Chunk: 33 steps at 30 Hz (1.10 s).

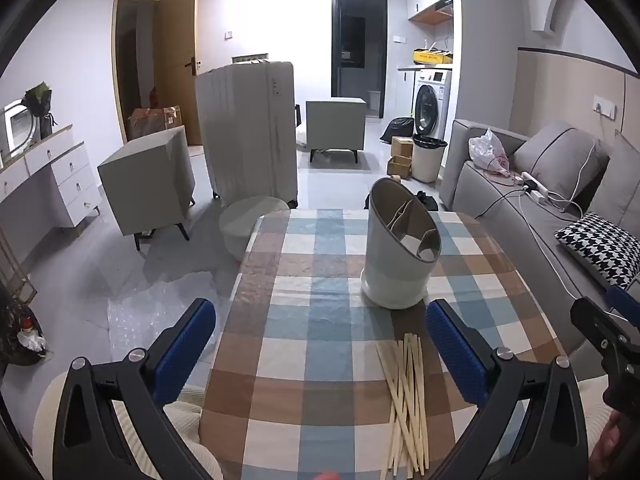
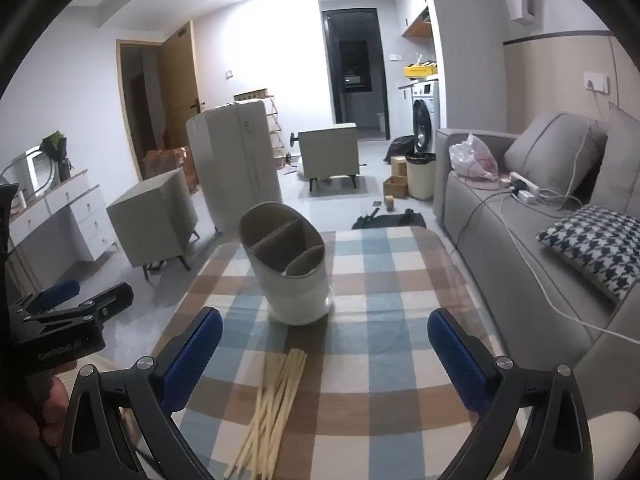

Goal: Organize utensils

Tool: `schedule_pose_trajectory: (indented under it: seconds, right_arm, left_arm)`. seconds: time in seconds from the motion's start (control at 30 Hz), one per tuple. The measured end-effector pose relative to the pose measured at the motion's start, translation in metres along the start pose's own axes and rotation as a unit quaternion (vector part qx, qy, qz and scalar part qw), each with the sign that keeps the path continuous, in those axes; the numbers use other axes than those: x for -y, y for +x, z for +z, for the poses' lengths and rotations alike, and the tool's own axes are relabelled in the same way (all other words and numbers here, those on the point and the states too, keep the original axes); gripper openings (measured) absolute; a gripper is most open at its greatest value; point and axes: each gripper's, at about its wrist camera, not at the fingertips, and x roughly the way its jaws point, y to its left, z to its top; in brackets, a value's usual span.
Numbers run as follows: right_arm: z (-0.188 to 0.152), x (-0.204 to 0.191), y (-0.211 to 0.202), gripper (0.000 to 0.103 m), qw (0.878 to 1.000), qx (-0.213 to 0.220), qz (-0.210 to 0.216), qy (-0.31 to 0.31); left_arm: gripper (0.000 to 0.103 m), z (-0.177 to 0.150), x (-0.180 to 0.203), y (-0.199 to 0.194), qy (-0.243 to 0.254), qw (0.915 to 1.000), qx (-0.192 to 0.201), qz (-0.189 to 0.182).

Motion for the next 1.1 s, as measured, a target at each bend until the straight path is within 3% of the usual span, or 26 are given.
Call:
schedule_pose_trajectory:
  seconds: [0.13, 0.3, 0.5, 1.1]
  right_arm:
    - [0.001, -0.003, -0.002, 0.103, 1.0, 0.011, -0.001, -0.011]
    - [0.0, 0.001, -0.002, 0.103, 1.0, 0.004, -0.012, -0.011]
    - [0.005, 0.001, 0.0, 0.103, 1.0, 0.003, -0.022, -0.012]
    - [0.005, -0.003, -0.003, 0.103, 0.999, 0.01, -0.033, -0.019]
  left_arm:
    - [0.102, 0.007, -0.004, 0.011, -0.002, 0.9998, -0.019, -0.005]
    - [0.102, -0.001, 0.007, 0.002, 0.013, 0.9999, 0.004, -0.004]
    - [0.102, -0.003, 0.005, 0.0, 0.009, 0.9997, -0.001, -0.025]
    - [0.102, -0.003, 0.004, 0.005, 0.009, 0.9997, -0.007, -0.024]
